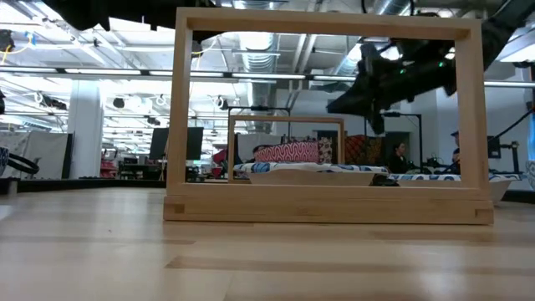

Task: Place and stack bowls onto a shelf
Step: Stack the blue bowl on top of the red bowl on the shelf

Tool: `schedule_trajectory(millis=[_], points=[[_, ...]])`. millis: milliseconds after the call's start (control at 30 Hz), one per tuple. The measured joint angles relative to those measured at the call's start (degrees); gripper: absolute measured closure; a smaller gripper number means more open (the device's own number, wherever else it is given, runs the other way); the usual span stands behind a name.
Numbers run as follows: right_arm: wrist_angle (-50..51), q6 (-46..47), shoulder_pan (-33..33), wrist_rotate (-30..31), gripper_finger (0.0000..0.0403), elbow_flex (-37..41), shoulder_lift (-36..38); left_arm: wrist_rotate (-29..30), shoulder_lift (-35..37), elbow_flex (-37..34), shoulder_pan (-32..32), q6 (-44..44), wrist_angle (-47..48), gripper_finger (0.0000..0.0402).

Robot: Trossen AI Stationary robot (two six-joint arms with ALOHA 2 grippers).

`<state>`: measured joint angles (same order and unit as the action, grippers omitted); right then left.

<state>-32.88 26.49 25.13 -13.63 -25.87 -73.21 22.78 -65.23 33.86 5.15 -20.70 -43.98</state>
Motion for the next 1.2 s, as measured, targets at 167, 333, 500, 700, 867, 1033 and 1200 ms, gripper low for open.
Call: schedule_trajectory(millis=[167,333,500,700,867,1033,1200], points=[[-12.7,0.0,-0.6,0.0,0.0386,0.0,-9.5,0.2,0.0,0.1,0.3,0.4,-0.1,0.0401],[-16.4,0.1,1.3,0.8,0.0386,-0.1,-15.4,0.0,0.0,0.1,0.3,0.0,-0.1,0.0401],[-16.6,0.1,2.0,1.0,0.0386,-1.5,-18.5,0.2,0.0,0.1,0.3,0.0,-0.1,0.0401],[-16.5,0.0,1.1,1.0,0.0386,-2.7,-20.9,0.3,0.0,0.1,0.3,0.0,-0.1,0.0401],[-15.6,0.0,1.4,1.0,0.0385,-2.7,-20.8,0.4,0.0,0.1,0.3,0.2,-0.1,0.0401],[-15.1,0.1,2.5,0.9,0.0385,-2.7,-19.2,1.4,0.0,0.1,0.3,1.7,0.0,0.0401],[-14.5,0.5,3.2,-1.5,0.0384,-2.7,-10.9,1.8,0.2,0.1,0.3,4.7,0.0,0.0401]])
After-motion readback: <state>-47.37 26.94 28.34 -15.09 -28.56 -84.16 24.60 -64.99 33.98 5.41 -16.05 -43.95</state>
